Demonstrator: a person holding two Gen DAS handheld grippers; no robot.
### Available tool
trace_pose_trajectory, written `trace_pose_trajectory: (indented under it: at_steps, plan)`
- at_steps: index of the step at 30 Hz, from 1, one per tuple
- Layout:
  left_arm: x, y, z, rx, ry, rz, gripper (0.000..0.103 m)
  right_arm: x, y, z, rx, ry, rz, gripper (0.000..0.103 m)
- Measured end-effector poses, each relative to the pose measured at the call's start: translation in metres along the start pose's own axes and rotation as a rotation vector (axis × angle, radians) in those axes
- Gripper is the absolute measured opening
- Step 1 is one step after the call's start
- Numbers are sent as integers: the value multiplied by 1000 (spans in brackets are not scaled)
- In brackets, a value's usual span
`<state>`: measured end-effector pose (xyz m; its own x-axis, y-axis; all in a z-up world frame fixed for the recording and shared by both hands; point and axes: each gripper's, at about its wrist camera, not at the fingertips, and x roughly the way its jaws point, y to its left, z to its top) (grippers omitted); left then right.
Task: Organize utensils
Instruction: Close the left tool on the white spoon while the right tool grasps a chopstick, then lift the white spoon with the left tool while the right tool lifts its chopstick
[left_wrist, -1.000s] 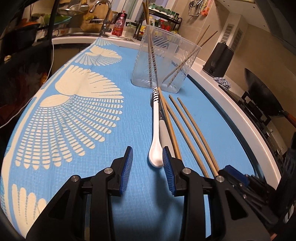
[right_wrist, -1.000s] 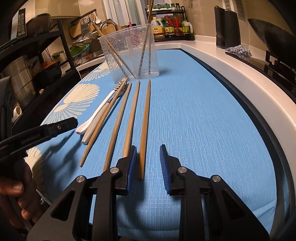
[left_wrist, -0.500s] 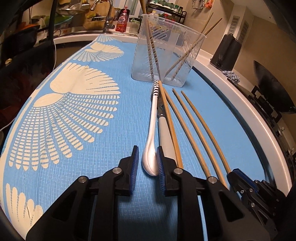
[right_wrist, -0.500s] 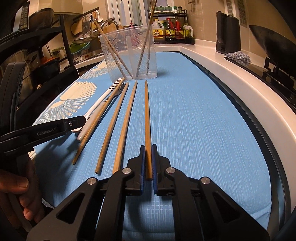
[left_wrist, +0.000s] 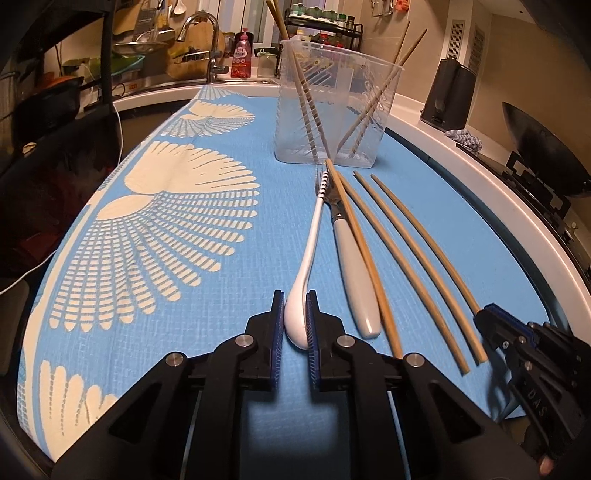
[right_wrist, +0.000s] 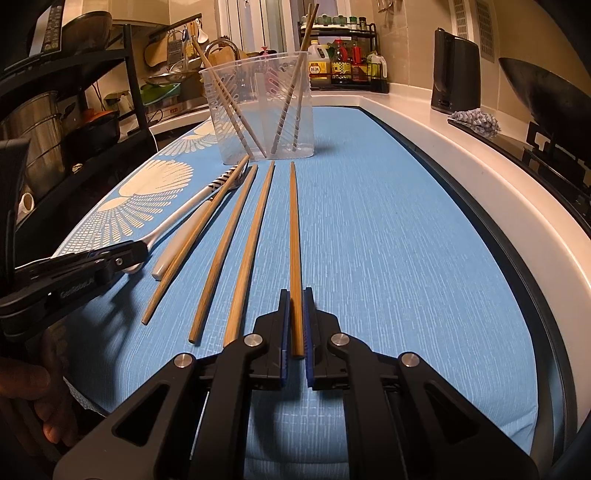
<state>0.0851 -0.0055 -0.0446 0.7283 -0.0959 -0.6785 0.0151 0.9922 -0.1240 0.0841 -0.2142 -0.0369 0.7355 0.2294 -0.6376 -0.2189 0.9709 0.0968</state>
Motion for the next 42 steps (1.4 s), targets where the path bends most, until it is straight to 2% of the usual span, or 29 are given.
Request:
trace_pose_trajectory:
  at_steps: [13,34,42]
  plan:
    - [-19,25,-17,-23,-53,-6,11,-5,-12,-3,30,-6,-69,7]
    - [-24,17,-25,32,-109,26,11,-3,-13,-1,11,-14,-70,7]
    - [-27,15,-30,33,-126,57,12,-4,-14,-2,23,-15,-111,7]
